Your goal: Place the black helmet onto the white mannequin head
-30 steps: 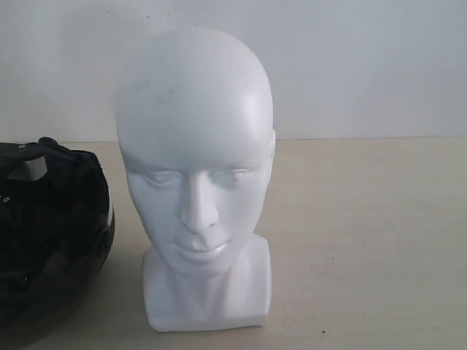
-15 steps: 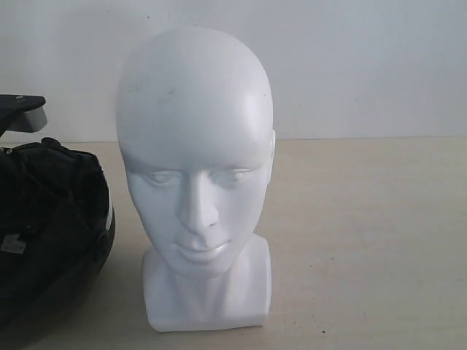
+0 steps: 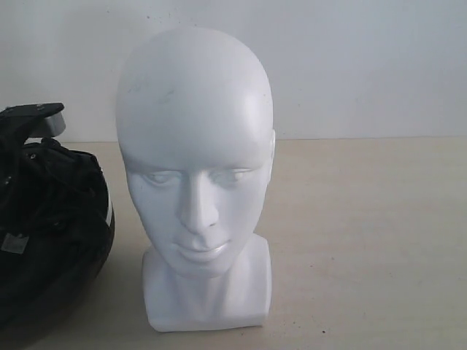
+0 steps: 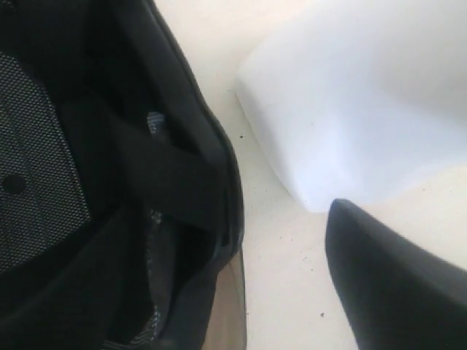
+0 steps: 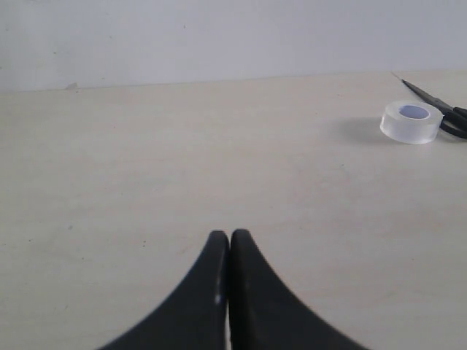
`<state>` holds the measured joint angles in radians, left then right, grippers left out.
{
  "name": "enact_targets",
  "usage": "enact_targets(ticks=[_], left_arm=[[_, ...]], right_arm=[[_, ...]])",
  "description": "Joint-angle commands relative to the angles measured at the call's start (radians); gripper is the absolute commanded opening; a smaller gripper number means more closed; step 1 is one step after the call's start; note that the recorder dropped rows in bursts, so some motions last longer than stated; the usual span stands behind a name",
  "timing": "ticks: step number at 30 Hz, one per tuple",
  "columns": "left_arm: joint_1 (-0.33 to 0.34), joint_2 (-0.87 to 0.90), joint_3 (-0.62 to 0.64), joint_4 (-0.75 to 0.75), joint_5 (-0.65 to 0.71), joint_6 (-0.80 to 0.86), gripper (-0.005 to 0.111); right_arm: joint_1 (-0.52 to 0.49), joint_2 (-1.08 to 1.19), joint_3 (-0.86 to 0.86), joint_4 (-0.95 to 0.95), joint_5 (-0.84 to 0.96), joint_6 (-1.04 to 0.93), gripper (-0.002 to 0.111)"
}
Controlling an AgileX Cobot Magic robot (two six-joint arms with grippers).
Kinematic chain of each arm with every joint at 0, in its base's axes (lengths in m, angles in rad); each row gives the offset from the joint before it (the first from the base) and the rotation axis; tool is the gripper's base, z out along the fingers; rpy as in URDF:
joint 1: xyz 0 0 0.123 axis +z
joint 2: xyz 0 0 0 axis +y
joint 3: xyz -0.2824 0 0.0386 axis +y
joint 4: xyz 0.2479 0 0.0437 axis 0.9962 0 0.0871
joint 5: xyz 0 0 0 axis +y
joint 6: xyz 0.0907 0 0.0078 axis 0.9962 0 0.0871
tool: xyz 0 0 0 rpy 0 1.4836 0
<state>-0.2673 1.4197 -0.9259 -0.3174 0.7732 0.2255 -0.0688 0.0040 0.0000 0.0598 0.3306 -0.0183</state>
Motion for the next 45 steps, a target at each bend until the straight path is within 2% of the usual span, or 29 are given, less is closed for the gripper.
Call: enact_targets(ticks=[1, 9, 13, 15, 17, 18, 19, 29, 34, 45], left_arm=[[-0.001, 0.032, -0.006, -0.016, -0.011, 0.009, 0.07], [-0.001, 0.124, -0.006, -0.016, -0.046, 0.009, 0.07], [-0.001, 0.203, -0.006, -0.022, -0.115, 0.004, 0.069], [-0.001, 0.215, -0.006, -0.022, -0.159, -0.032, 0.058], [-0.001, 0.215, -0.006, -0.022, -0.186, -0.05, 0.034], [-0.001, 0.215, -0.006, -0.022, -0.186, -0.05, 0.015], [0.002, 0.215, -0.006, -0.022, -0.182, -0.048, 0.005], [0.006, 0.215, -0.006, 0.053, -0.023, -0.05, 0.004], [0.006, 0.202, -0.006, 0.057, 0.0, -0.023, 0.004], [0.006, -0.105, -0.006, 0.049, -0.224, -0.01, 0.004]], right_arm=[[-0.001, -0.004, 0.0, -0.005, -0.008, -0.003, 0.0], [-0.001, -0.004, 0.0, -0.005, -0.008, -0.003, 0.0], [-0.001, -0.004, 0.0, -0.005, -0.008, -0.003, 0.0], [-0.001, -0.004, 0.0, -0.005, -0.008, -0.003, 0.0], [-0.001, -0.004, 0.0, -0.005, -0.008, -0.003, 0.0], [-0.001, -0.004, 0.0, -0.005, -0.008, -0.003, 0.0], [-0.001, -0.004, 0.0, -0.005, -0.008, -0.003, 0.0], [-0.001, -0.004, 0.0, -0.005, -0.008, -0.003, 0.0], [-0.001, -0.004, 0.0, -0.005, -0.008, -0.003, 0.0], [-0.001, -0.004, 0.0, -0.005, -0.008, -0.003, 0.0]])
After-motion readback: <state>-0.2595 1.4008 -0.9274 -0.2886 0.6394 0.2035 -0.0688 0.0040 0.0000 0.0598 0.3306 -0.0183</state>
